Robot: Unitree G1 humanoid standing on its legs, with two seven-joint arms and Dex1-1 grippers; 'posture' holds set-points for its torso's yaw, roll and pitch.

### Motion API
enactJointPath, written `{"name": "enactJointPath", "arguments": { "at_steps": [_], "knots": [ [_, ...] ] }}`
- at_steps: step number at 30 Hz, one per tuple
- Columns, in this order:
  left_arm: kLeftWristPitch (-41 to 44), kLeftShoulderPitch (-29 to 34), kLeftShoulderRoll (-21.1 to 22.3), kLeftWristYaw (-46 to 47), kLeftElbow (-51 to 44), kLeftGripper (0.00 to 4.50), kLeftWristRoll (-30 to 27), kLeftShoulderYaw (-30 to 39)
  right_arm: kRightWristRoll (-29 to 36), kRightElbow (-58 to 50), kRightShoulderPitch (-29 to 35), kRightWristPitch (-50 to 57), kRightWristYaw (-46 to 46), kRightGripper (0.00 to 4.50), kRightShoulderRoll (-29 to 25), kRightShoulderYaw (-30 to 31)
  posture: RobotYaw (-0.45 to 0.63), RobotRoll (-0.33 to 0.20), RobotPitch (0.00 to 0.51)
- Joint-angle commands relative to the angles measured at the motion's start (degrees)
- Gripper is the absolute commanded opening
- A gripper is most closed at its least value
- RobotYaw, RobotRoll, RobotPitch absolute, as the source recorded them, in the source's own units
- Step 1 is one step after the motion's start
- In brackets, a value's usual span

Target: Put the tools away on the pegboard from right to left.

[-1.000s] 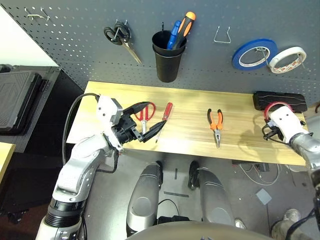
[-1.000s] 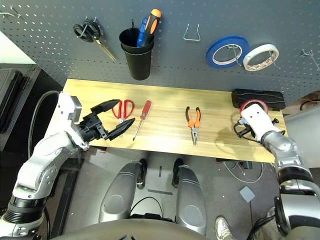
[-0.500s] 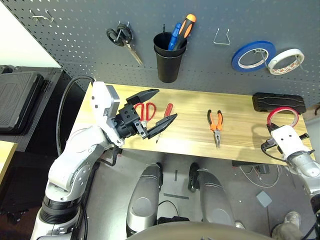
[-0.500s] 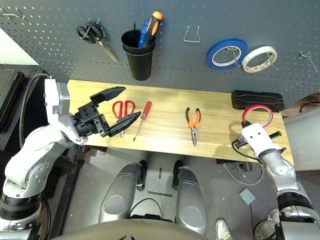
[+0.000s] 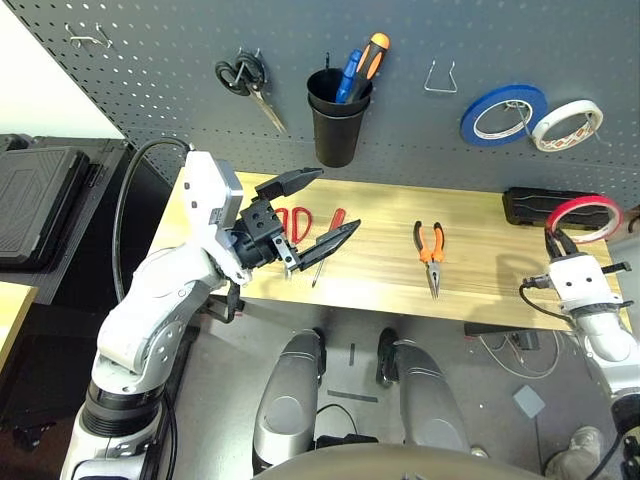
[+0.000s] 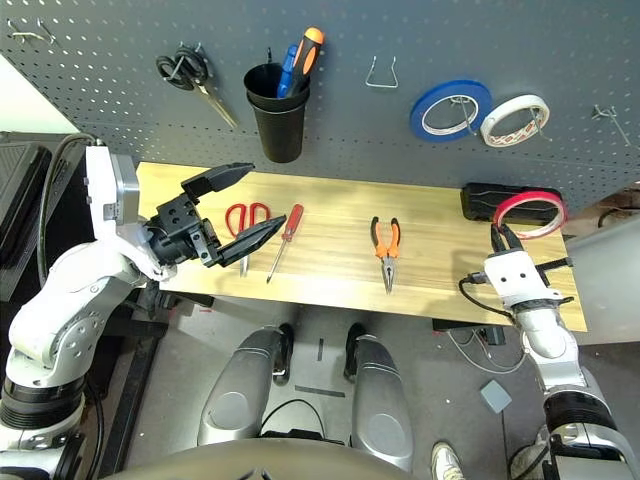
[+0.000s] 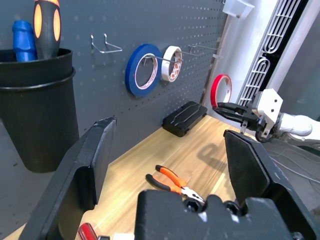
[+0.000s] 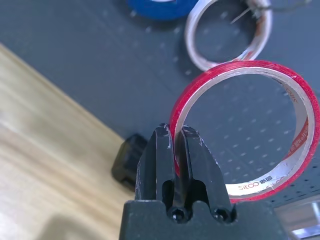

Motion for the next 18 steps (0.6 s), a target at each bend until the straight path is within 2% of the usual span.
{"name": "enactJointPath", "arguments": {
  "at_steps": [1, 10, 18],
  "knots": [
    [-0.56, -0.6, 0.53, -1.27, -0.35, 4.5, 0.05, -1.2, -1.34, 0.06, 1.14, -1.33, -2.96, 0.07, -0.17, -1.7, 0.27, 0.0, 0.205],
    [-0.28, -3.47, 0.41, -2.3, -0.18, 4.5, -0.06, -2.97, -1.48, 5.54, -3.8, 1.54, -7.33, 0.07, -3.36, -4.47, 0.25, 0.0, 0.2],
    [0.11, -4.52, 1.08, -3.05, 0.3, 4.5, 0.14, -3.76, 0.32, 16.84, -15.43, 4.21, -4.55, 0.07, -8.23, -4.47, 0.24, 0.0, 0.195]
  ]
}}
